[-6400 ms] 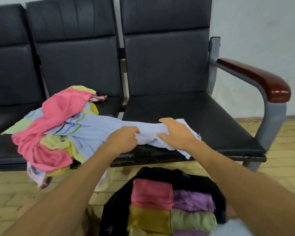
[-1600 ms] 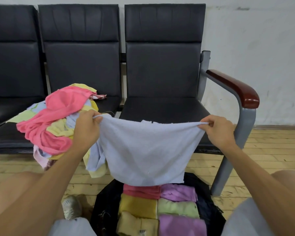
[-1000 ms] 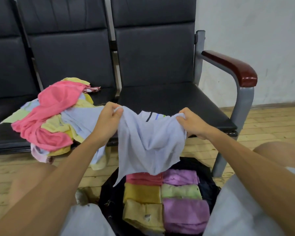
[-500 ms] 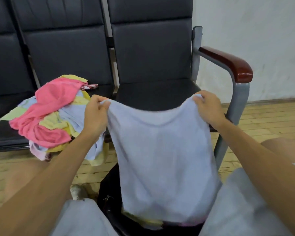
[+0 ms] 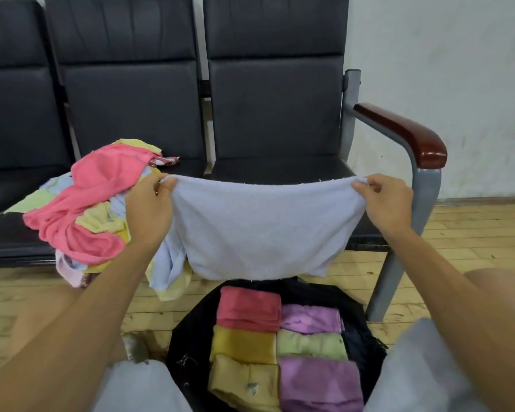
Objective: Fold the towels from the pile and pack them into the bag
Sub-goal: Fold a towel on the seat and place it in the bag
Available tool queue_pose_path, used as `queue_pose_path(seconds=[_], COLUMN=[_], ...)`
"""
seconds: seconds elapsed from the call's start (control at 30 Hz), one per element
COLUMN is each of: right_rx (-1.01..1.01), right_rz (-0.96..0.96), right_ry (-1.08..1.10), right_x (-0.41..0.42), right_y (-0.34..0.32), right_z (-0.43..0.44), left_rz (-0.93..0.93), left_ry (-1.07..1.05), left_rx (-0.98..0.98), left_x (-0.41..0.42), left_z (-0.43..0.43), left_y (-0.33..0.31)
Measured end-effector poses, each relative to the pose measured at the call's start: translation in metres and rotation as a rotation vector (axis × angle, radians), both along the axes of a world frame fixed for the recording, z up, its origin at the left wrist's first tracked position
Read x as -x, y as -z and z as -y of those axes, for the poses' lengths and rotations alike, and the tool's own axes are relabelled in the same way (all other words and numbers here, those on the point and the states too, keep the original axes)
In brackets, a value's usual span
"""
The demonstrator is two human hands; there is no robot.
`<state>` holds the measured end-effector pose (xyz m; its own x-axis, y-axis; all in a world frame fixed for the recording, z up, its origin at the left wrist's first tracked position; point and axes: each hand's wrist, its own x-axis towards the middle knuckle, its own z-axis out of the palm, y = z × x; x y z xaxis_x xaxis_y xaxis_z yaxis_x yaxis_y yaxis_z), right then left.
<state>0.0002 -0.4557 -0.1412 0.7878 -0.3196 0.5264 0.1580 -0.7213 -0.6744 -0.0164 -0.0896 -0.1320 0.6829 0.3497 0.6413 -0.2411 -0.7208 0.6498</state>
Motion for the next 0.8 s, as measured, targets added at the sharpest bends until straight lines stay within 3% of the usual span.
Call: queue_pose_path(seconds=[0.27,0.6,0.8], right_rx=[-0.155,-0.218,-0.229], right_rz=[0.131,-0.056,-0.138], right_ry=[0.040,0.051,0.045], right_x=[0.004,-0.003,-0.027], right_y=[-0.006,0.003,-0.014], right_z=[-0.003,-0.004,-0.007], left_rz=[0.037,-0.132,-0.214], left_ry=[0.020,0.157,0.265], left_rx=[0.071,0.434,0.460], left_x=[0.000,-0.003,-0.020], left_z=[0.006,0.020,0.030], left_y=[0.000,0.004,0.010])
